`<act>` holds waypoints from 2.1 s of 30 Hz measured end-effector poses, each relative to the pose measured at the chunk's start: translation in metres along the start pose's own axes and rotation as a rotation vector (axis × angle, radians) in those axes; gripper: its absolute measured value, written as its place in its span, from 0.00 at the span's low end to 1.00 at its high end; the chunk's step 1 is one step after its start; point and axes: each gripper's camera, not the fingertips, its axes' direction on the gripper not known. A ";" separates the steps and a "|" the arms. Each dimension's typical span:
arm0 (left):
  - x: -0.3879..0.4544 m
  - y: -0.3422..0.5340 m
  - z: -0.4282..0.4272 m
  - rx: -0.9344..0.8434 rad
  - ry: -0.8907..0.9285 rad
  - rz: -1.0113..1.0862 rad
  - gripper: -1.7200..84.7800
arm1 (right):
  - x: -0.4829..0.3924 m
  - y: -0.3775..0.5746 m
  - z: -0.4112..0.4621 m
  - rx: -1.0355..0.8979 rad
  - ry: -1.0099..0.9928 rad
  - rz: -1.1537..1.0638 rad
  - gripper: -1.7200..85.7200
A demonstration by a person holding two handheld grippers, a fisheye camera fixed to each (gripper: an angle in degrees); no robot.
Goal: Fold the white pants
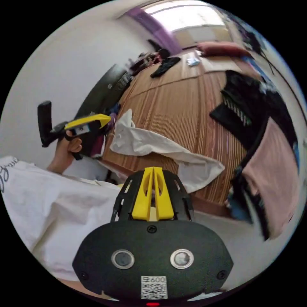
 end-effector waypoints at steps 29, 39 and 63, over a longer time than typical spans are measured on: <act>-0.494 0.147 -0.182 -0.091 -0.436 0.003 0.03 | -0.165 -0.038 0.256 -0.123 0.492 -0.244 0.01; -0.783 0.159 -0.086 -0.233 -0.278 -0.255 0.03 | -0.083 -0.094 0.371 -0.309 0.389 -0.358 0.01; -0.917 0.143 -0.034 -0.454 -0.190 -0.457 0.03 | 0.234 -0.127 0.393 -0.373 0.368 -0.166 0.01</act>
